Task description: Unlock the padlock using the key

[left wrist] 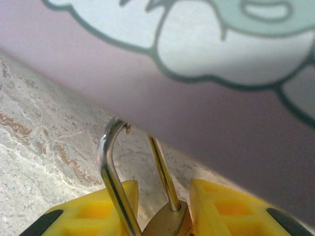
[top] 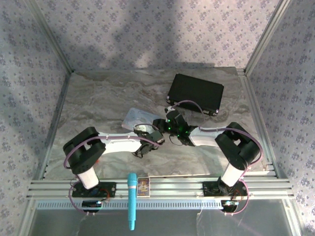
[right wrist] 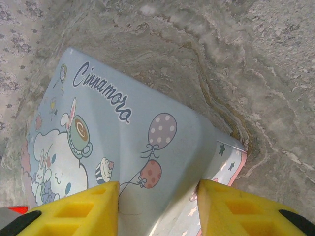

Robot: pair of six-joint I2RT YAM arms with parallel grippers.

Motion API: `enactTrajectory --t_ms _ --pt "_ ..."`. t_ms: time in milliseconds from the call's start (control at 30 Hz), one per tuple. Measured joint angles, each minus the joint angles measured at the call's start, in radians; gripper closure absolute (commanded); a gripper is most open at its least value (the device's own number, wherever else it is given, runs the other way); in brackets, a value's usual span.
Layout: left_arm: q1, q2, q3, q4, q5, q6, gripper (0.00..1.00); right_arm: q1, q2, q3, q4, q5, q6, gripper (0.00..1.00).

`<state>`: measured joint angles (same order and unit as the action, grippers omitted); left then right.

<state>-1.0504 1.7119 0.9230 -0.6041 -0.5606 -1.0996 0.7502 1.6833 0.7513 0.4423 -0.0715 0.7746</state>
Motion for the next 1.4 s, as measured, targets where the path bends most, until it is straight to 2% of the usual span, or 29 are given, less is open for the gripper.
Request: enactTrajectory --t_ms 233,333,467,567,733,833,933,1133,1300,1400 --pt "-0.042 0.04 0.082 -0.142 -0.052 -0.007 0.67 0.0 0.004 -0.001 0.01 0.0 0.001 0.56" --pt "-0.043 0.039 0.076 -0.155 -0.055 -0.002 0.76 0.0 0.008 -0.001 0.016 0.0 0.001 0.56" --pt "-0.043 0.029 0.056 -0.152 -0.058 0.0 0.75 -0.002 0.008 -0.003 0.021 -0.001 0.001 0.56" --pt "-0.043 0.028 0.056 -0.153 -0.058 0.004 0.85 -0.002 0.008 -0.003 0.023 -0.002 0.001 0.56" --pt "-0.043 0.034 0.06 -0.162 -0.062 0.012 0.86 -0.002 0.008 -0.008 0.031 -0.003 0.003 0.56" --pt "-0.045 0.04 0.066 -0.169 -0.062 0.019 0.93 -0.002 0.008 -0.01 0.033 -0.003 0.004 0.56" --pt "-0.045 0.0 0.029 -0.127 -0.045 0.035 0.93 -0.002 0.005 -0.016 0.038 -0.004 0.002 0.54" --pt "-0.044 -0.163 -0.058 -0.034 0.056 0.053 0.96 -0.013 -0.014 -0.032 0.035 -0.023 -0.018 0.5" --pt "0.011 -0.277 -0.163 0.093 0.147 0.05 0.98 -0.022 -0.017 -0.032 0.024 -0.034 -0.051 0.37" --pt "0.046 -0.333 -0.236 0.191 0.195 0.03 0.98 -0.023 -0.022 -0.033 0.01 -0.034 -0.067 0.35"
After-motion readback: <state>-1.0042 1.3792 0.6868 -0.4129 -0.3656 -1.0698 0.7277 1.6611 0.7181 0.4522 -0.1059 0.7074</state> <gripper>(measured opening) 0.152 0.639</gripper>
